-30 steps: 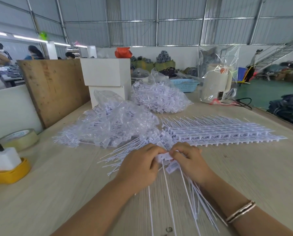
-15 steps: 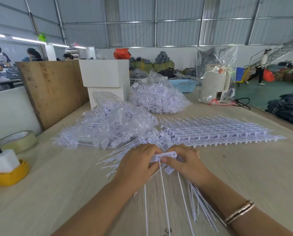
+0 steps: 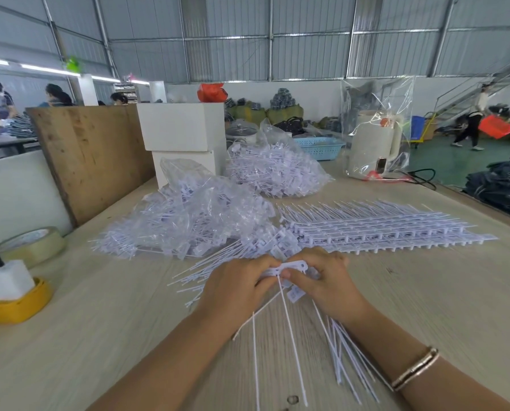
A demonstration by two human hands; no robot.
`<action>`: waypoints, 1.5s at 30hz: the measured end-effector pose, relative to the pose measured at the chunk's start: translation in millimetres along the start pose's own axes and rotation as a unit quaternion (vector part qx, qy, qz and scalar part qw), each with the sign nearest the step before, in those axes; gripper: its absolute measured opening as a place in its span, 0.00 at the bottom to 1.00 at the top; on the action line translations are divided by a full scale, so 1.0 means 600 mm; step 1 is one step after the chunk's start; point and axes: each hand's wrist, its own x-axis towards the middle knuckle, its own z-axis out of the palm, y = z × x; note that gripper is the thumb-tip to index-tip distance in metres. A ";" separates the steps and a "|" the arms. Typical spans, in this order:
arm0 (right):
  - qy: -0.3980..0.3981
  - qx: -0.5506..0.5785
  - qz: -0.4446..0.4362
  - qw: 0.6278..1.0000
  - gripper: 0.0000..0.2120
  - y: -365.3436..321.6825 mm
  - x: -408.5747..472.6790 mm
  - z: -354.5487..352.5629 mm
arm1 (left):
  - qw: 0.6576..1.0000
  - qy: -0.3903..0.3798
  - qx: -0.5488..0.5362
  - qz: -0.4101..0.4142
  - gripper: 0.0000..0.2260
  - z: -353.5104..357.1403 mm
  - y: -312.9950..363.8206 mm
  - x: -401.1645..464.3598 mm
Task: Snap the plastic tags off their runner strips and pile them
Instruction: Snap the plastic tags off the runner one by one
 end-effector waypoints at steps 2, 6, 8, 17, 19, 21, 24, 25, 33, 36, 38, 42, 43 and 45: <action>0.009 -0.004 -0.003 1.000 0.16 -0.001 0.000 0.001 | 1.000 -0.001 -0.006 -0.003 0.09 0.000 0.000 -0.001; 0.019 -0.005 -0.012 1.000 0.16 -0.004 -0.002 0.002 | 1.000 0.001 -0.021 -0.013 0.09 0.000 -0.001 -0.002; 0.023 -0.012 -0.017 1.000 0.16 -0.004 -0.002 0.003 | 1.000 -0.002 -0.026 -0.016 0.10 -0.001 0.000 -0.001; 0.057 -0.006 -0.026 0.998 0.18 0.003 0.000 0.004 | 0.994 -0.001 -0.100 -0.053 0.10 0.007 0.010 0.002; 0.063 0.001 -0.013 0.998 0.16 0.006 0.003 0.003 | 0.988 0.001 -0.137 -0.066 0.08 0.011 0.010 0.004; 0.060 0.006 0.011 0.998 0.16 0.012 0.005 0.001 | 0.990 0.015 -0.122 -0.068 0.05 0.010 0.004 0.006; 0.058 0.009 0.049 0.997 0.13 0.024 0.007 -0.004 | 0.994 0.036 -0.083 -0.062 0.06 0.003 -0.008 0.005; 0.046 -0.011 0.061 0.997 0.10 0.027 0.008 -0.005 | 0.994 0.039 -0.081 -0.062 0.07 0.000 -0.009 0.004; -0.067 -0.241 0.064 0.966 0.12 0.044 0.006 0.003 | 0.993 0.062 -0.090 -0.038 0.08 -0.002 -0.007 0.005; -0.041 -0.239 0.053 0.969 0.09 0.045 0.007 -0.001 | 0.996 0.037 -0.075 -0.023 0.09 0.002 -0.003 0.002; -0.025 -0.241 0.044 0.969 0.07 0.042 0.008 -0.001 | 0.997 0.015 -0.069 -0.020 0.10 0.005 -0.001 0.002; 0.028 -0.192 0.016 0.981 0.11 0.034 0.006 0.001 | 0.997 0.017 -0.073 0.000 0.14 0.008 0.000 0.004; 0.038 -0.162 0.006 0.986 0.13 0.029 0.004 0.002 | 0.997 0.021 -0.072 0.004 0.15 0.010 0.002 0.004; 0.018 -0.130 -0.014 0.991 0.19 0.019 0.000 0.010 | 0.997 0.022 -0.077 0.015 0.17 0.015 0.007 0.002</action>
